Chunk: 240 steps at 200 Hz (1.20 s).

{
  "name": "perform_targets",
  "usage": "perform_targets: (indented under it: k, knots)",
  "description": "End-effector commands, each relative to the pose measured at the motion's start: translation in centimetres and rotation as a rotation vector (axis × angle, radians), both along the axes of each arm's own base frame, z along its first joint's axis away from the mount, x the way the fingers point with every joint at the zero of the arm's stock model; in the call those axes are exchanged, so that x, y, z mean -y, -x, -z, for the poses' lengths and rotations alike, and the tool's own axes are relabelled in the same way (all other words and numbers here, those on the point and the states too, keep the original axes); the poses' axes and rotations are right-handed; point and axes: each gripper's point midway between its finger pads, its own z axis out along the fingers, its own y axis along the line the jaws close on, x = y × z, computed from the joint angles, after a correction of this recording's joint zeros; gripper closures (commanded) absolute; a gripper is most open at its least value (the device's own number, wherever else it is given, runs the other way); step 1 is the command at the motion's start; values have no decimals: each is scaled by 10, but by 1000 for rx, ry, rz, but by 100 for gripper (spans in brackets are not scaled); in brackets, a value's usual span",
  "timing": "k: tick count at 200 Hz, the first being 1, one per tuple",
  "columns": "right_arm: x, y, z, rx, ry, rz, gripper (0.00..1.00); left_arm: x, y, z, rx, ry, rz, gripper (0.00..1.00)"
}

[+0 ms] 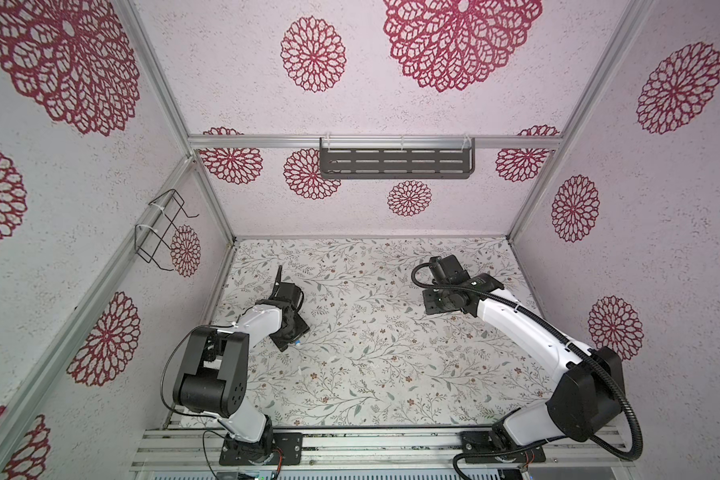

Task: Insert the pens into the pen caps
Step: 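Lift the open right gripper while the left gripper moves over the blue marker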

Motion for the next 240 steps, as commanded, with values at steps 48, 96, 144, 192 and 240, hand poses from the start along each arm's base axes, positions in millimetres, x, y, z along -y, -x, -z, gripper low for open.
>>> perform_targets:
  k: [48, 96, 144, 192, 240]
  knots:
    - [3, 7, -12, 42, -54, 21, 48, 1, 1, 24, -54, -8, -6, 52]
    - [5, 11, -10, 46, -66, 26, 48, -1, 9, 36, -85, -38, -4, 59]
    - [3, 13, -17, 65, -87, 25, 48, 9, 18, 50, -136, -23, 44, 67]
    - [7, 18, -19, 79, -97, 29, 48, 12, 33, 62, -176, -54, 70, 74]
    - [9, 21, -25, 91, -103, 27, 47, 26, 33, 55, -161, -69, 128, 78]
